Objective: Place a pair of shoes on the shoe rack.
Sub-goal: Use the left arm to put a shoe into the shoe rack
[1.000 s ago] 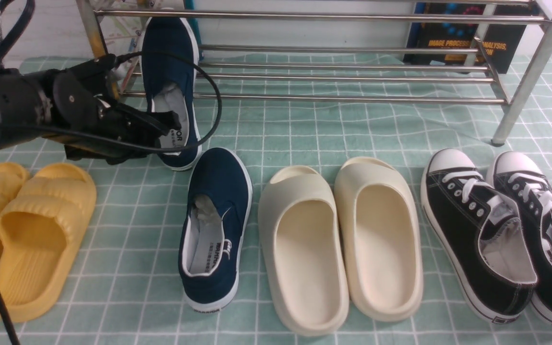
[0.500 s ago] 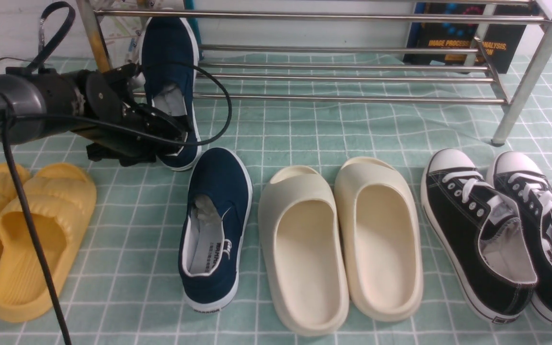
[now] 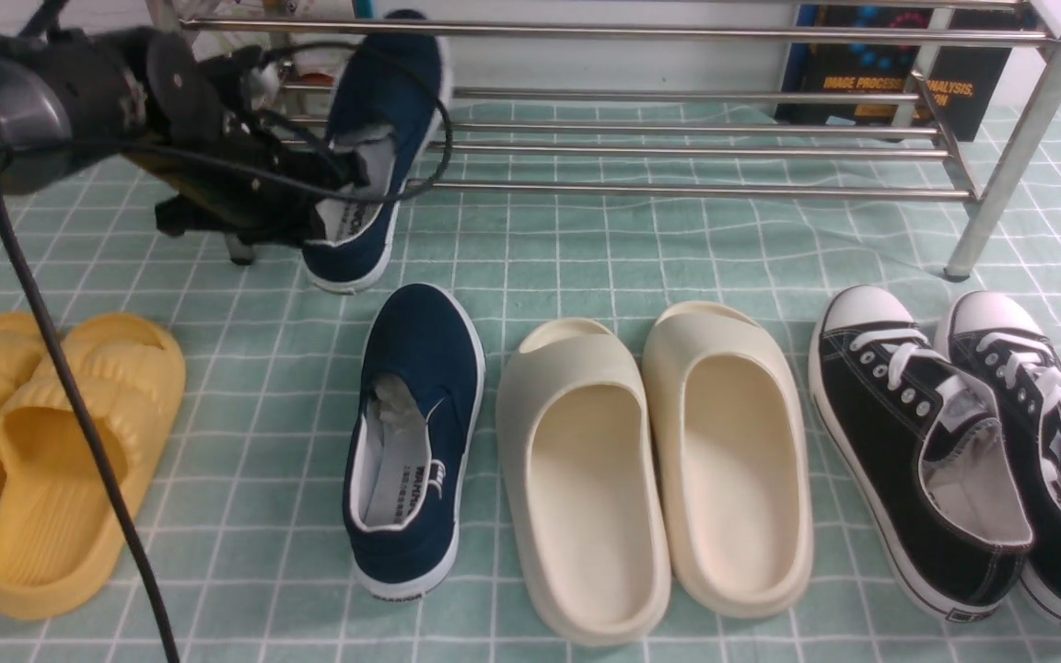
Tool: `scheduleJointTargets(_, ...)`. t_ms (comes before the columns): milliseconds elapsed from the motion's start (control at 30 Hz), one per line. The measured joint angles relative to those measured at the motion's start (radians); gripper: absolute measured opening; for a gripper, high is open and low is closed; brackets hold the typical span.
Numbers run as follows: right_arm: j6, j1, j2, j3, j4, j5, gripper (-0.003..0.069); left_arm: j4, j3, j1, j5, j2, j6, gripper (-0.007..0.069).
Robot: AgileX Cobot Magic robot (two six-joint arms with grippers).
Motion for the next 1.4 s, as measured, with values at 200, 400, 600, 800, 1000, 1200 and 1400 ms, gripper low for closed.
scheduleJointTargets(200,0.000,0.000,0.000,0.000,0.000,0.000,0.0246,0.070,-0.131,-0.001,0.070,0.000,-0.056,0.0021)
scheduleJointTargets(400,0.000,0.000,0.000,0.000,0.000,0.000,0.0246,0.191,-0.164,-0.001,0.114,0.010,-0.208,0.0021)
scheduleJointTargets(600,0.000,0.000,0.000,0.000,0.000,0.000,0.0246,0.226,-0.165,0.000,0.150,0.051,-0.333,0.0021)
scheduleJointTargets(800,0.000,0.000,0.000,0.000,0.000,0.000,0.0246,0.224,-0.166,0.001,0.127,0.061,-0.457,0.0021)
scheduleJointTargets(1000,0.000,0.000,0.000,0.000,0.000,0.000,0.0246,0.191,-0.166,0.022,0.099,0.061,-0.509,0.0021)
scheduleJointTargets(1200,0.000,0.000,0.000,0.000,0.000,0.000,0.0246,0.128,-0.166,0.028,0.032,0.061,-0.482,0.0069)
scheduleJointTargets(1400,0.000,0.000,0.000,0.000,0.000,0.000,0.0246,0.085,-0.174,0.028,-0.048,0.064,-0.422,0.0195)
